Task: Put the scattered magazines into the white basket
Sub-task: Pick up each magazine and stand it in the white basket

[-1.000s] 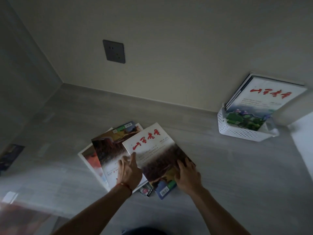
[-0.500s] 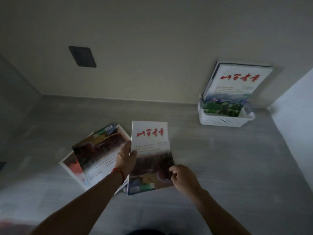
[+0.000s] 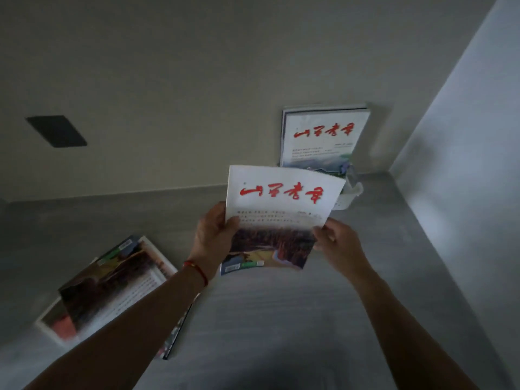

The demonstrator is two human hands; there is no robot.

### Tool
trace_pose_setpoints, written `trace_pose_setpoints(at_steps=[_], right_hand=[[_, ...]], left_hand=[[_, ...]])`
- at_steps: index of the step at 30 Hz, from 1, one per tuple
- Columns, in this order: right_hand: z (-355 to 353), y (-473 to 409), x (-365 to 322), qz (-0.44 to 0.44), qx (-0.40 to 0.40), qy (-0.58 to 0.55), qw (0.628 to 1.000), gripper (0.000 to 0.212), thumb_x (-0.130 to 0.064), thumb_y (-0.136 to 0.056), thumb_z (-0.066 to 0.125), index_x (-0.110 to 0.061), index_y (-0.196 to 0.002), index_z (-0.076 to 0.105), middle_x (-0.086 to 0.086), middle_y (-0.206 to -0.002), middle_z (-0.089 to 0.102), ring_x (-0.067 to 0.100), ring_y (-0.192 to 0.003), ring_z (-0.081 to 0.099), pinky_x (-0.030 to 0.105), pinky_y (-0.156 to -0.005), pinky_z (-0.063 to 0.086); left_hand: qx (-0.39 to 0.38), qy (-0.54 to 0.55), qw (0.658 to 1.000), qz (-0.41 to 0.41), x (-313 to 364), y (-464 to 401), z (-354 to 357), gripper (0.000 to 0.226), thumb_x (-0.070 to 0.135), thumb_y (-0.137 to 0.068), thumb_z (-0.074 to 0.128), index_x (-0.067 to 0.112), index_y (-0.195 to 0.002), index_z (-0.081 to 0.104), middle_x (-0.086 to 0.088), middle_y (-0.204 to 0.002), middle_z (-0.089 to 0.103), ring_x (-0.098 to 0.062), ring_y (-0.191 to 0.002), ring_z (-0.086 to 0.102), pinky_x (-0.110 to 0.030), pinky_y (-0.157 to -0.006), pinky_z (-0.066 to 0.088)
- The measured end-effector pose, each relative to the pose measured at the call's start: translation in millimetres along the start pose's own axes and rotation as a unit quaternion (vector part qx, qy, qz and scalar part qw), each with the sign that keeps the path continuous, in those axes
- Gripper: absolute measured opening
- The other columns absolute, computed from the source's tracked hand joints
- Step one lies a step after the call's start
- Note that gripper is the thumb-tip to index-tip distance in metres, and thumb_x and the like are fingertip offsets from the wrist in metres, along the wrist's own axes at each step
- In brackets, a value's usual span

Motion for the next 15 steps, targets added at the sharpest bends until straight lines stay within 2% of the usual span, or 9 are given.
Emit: trace_pose_setpoints(at_steps=[2,3,5,6,8,10,13,15], right_hand=[[-34,-25,-12,-0.042,0.059,0.04,0.997,0.017,-0.018,-0.092,0.068,-0.009,-0.106,0.074,0.008,-0.096,0.077,0.017,-0.083,0.073,0.009,-0.07,0.052],[-50,-40,-20,-0.063,0.09,0.056,0.992,0.015,-0.016,-0.091,0.07,-0.007,-0.101,0.075,0.011,-0.094,0.076,0.02,-0.082,0.073,0.01,-0.068,0.05],[-80,-70,-37,-0.099,0.126,0.09,0.983,0.016,-0.018,-0.09,0.07,-0.005,-0.098,0.075,0.014,-0.094,0.075,0.026,-0.082,0.071,0.028,-0.073,0.056],[-94,-85,-45,-0.112,0.132,0.101,0.98,0.018,-0.02,-0.09,0.07,-0.006,-0.099,0.075,0.013,-0.095,0.075,0.027,-0.082,0.071,0.033,-0.076,0.057],[-118,-113,-56,-0.123,0.139,0.108,0.977,0.021,-0.025,-0.091,0.068,-0.012,-0.104,0.076,0.008,-0.098,0.076,0.021,-0.083,0.071,0.03,-0.078,0.057],[-134,-136,-61,-0.131,0.148,0.116,0.973,0.021,-0.027,-0.092,0.066,-0.014,-0.106,0.075,0.005,-0.102,0.077,0.018,-0.085,0.07,0.025,-0.079,0.054],[-143,-161,-55,-0.123,0.156,0.127,0.972,0.022,-0.026,-0.093,0.063,-0.012,-0.105,0.075,0.005,-0.105,0.076,0.02,-0.087,0.07,0.027,-0.08,0.056],[-144,-170,-43,-0.111,0.148,0.128,0.974,0.021,-0.026,-0.093,0.063,-0.012,-0.103,0.075,0.005,-0.102,0.077,0.019,-0.086,0.07,0.027,-0.078,0.055]], left_hand=[[0.031,-0.004,1.0,0.003,21,-18,17,0.028,0.013,-0.081,0.063,0.016,-0.107,0.07,-0.016,-0.105,0.074,-0.036,-0.102,0.07,-0.059,-0.088,0.056],[0.046,-0.018,0.999,0.012,32,-29,25,0.027,0.014,-0.081,0.064,0.015,-0.107,0.071,-0.011,-0.103,0.075,-0.031,-0.1,0.071,-0.054,-0.088,0.058],[0.082,-0.069,0.993,0.045,53,-53,40,0.019,0.018,-0.086,0.064,0.013,-0.102,0.073,-0.006,-0.099,0.075,-0.023,-0.093,0.071,-0.044,-0.083,0.059],[0.1,-0.09,0.989,0.059,63,-64,48,0.018,0.02,-0.088,0.062,0.012,-0.1,0.073,-0.007,-0.098,0.075,-0.023,-0.091,0.07,-0.04,-0.079,0.059],[0.117,-0.085,0.988,0.052,79,-85,65,0.022,0.022,-0.089,0.06,0.011,-0.104,0.072,-0.007,-0.098,0.075,-0.024,-0.091,0.071,-0.032,-0.075,0.057],[0.115,-0.049,0.992,0.018,87,-105,82,0.022,0.021,-0.092,0.06,0.012,-0.107,0.072,-0.008,-0.099,0.076,-0.028,-0.093,0.072,-0.036,-0.078,0.06],[0.113,-0.027,0.993,-0.017,86,-130,103,0.019,0.021,-0.092,0.06,0.011,-0.102,0.073,-0.011,-0.096,0.076,-0.03,-0.092,0.072,-0.048,-0.082,0.06],[0.113,-0.009,0.993,-0.044,80,-141,112,0.016,0.021,-0.09,0.061,0.011,-0.09,0.074,-0.008,-0.086,0.074,-0.024,-0.08,0.069,-0.044,-0.079,0.06]])
Point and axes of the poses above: each hand's wrist, its own y-axis away from the middle knuckle, its own z-axis out of the palm, x = y × z, the point moved 1 cm from there along -y, towards the middle knuckle
